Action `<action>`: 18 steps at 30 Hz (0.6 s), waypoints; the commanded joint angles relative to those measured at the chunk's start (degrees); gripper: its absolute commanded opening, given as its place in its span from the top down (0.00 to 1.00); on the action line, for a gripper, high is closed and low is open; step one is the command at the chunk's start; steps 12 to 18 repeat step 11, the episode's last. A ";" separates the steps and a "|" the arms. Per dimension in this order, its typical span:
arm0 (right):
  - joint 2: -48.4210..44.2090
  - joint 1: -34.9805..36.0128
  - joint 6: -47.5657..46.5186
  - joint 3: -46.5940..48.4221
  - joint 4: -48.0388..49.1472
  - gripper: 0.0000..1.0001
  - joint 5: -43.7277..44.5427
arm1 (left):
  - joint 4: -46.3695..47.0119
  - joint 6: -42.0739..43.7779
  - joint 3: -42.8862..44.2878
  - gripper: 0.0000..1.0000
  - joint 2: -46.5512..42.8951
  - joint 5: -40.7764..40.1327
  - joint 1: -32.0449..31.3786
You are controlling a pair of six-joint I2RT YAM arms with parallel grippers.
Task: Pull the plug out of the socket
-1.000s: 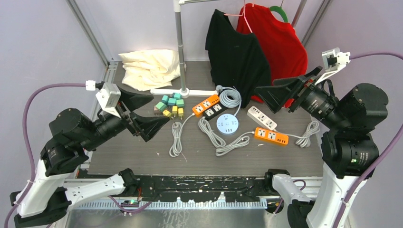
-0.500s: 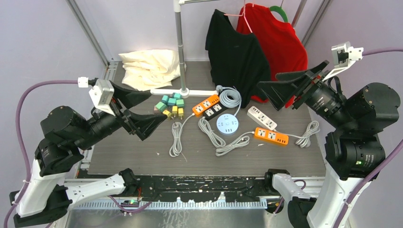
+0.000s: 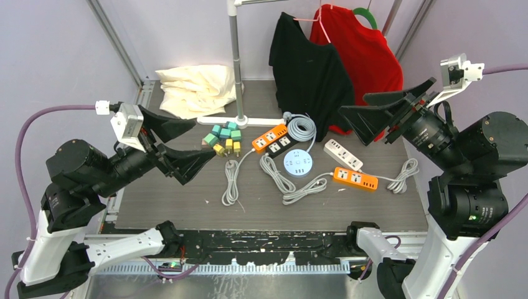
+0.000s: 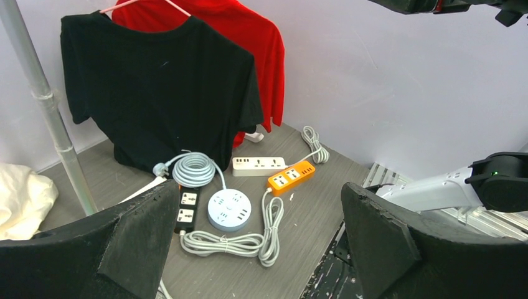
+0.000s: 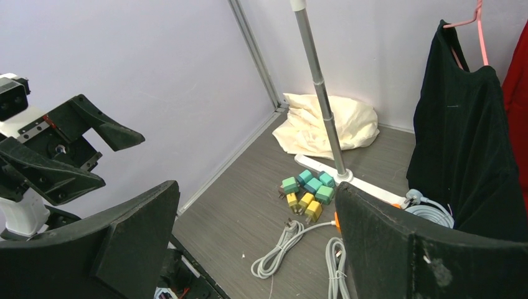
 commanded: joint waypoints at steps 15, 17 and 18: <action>-0.28 -0.38 0.48 1.07 2.46 0.00 -0.78 | 0.55 -0.38 1.00 0.01 -0.23 1.55 0.10; -0.28 -0.38 0.48 1.07 2.46 0.00 -0.78 | 0.55 -0.38 1.00 0.01 -0.23 1.55 0.10; -0.28 -0.38 0.48 1.07 2.46 0.00 -0.78 | 0.55 -0.38 1.00 0.01 -0.23 1.55 0.10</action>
